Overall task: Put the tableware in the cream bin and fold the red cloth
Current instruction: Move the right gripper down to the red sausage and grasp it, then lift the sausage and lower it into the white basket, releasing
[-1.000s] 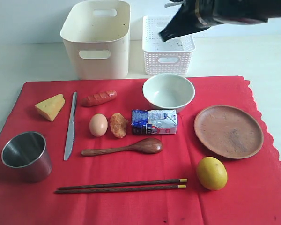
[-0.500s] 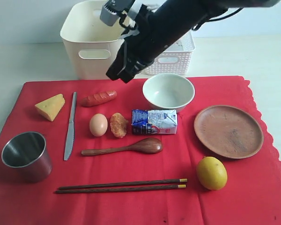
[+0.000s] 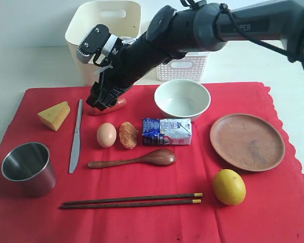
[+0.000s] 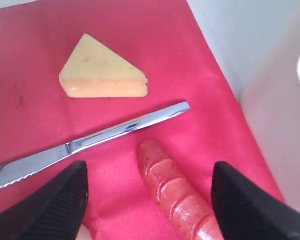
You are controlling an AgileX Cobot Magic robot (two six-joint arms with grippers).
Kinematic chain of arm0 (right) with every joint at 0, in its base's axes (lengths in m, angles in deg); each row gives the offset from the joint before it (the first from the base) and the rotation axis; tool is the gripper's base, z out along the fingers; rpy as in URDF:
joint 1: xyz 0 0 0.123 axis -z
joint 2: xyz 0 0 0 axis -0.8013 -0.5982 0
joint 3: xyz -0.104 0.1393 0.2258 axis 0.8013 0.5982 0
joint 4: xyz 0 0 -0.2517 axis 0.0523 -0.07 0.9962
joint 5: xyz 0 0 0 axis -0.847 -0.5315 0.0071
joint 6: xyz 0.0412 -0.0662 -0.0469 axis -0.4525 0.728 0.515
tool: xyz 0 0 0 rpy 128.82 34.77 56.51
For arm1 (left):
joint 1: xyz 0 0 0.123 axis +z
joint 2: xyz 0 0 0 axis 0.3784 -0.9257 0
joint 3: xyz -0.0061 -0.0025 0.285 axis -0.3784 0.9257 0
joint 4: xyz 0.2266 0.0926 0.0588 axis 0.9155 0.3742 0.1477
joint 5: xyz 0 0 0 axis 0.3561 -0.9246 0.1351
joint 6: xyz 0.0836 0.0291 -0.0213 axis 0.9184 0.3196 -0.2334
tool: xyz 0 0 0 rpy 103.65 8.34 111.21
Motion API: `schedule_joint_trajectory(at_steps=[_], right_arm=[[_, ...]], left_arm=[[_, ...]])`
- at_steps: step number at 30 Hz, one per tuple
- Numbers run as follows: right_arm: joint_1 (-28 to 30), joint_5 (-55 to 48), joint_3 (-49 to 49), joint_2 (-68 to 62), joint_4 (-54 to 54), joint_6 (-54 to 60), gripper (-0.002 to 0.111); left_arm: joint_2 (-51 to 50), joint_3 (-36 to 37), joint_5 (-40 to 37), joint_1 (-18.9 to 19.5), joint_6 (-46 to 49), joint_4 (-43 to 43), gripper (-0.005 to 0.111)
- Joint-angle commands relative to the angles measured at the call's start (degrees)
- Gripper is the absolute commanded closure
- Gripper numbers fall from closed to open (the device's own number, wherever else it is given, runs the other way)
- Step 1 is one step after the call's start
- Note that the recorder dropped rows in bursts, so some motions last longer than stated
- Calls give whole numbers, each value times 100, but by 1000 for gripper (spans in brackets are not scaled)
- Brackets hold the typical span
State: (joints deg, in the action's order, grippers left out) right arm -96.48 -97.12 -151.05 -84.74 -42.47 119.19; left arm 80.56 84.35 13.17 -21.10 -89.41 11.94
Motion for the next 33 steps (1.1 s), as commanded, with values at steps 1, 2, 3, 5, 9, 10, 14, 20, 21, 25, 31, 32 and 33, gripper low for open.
schedule_joint_trajectory(at_steps=[1,2,3,5,9,10,14,20,21,25,31,32,33], right_arm=[[-13,-349,-551,-465,775,-640,41],[-13,-408,-670,-591,833,-703,41],[-13,-409,-811,-706,977,-813,41],[-13,-421,-971,-869,1145,-936,41],[-13,-450,-1137,-1079,1223,-936,41],[-13,-450,-1163,-1126,1286,-936,41],[-13,-450,-1201,-1166,1525,-936,41],[-13,-450,-1201,-1166,1620,-936,63],[-13,-450,-1201,-1166,1620,-936,69],[-13,-460,-1201,-1166,1620,-936,85],[-13,-460,-1201,-1166,1620,-936,92],[-13,-460,-1201,-1166,1620,-913,92],[-13,-460,-1201,-1166,1620,-859,92]], left_arm=[[32,3,15,13,0,14,107],[32,3,15,13,0,14,107],[32,3,15,13,0,14,107],[32,3,15,13,0,14,107],[32,3,15,13,0,14,107],[32,3,15,13,0,14,107],[32,3,15,13,0,14,107],[32,3,15,13,0,14,107],[32,3,15,13,0,14,107],[32,3,15,13,0,14,107],[32,3,15,13,0,14,107],[32,3,15,13,0,14,107],[32,3,15,13,0,14,107]])
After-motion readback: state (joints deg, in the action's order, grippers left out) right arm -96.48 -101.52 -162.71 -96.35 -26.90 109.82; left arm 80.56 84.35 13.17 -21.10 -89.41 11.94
